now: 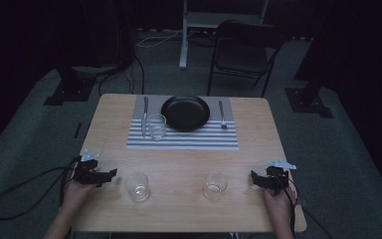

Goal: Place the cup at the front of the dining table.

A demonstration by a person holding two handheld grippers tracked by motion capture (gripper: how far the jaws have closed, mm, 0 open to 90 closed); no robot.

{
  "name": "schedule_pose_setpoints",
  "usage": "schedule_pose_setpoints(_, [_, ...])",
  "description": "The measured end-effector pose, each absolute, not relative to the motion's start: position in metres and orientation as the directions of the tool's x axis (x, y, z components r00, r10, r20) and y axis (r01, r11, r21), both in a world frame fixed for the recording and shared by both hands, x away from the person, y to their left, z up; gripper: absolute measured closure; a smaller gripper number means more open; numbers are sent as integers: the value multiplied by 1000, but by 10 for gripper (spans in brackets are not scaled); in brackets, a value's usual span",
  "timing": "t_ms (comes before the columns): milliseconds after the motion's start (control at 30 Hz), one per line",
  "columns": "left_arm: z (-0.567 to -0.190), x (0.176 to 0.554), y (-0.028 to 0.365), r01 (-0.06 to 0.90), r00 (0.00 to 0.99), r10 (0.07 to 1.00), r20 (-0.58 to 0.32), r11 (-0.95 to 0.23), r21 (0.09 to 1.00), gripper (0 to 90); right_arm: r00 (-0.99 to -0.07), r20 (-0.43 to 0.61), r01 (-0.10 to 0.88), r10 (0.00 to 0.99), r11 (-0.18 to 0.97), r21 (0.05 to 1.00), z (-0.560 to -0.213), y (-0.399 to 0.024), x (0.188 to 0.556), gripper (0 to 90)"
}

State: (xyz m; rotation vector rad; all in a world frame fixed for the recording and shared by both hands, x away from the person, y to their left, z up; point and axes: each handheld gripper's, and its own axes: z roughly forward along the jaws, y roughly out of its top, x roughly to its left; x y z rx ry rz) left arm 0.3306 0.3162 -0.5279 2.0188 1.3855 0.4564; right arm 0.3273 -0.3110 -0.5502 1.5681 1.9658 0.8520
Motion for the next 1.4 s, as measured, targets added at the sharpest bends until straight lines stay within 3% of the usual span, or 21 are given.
schedule_pose_setpoints(900, [-539, 279, 326, 675, 338, 940, -51, -204, 709, 104, -225, 12, 675, 974, 147, 723, -550, -311, 327, 135])
schedule_pose_setpoints(1400, [-540, 255, 344, 655, 220, 973, -63, -99, 749, 103, -225, 12, 675, 974, 147, 723, -550, -311, 327, 135])
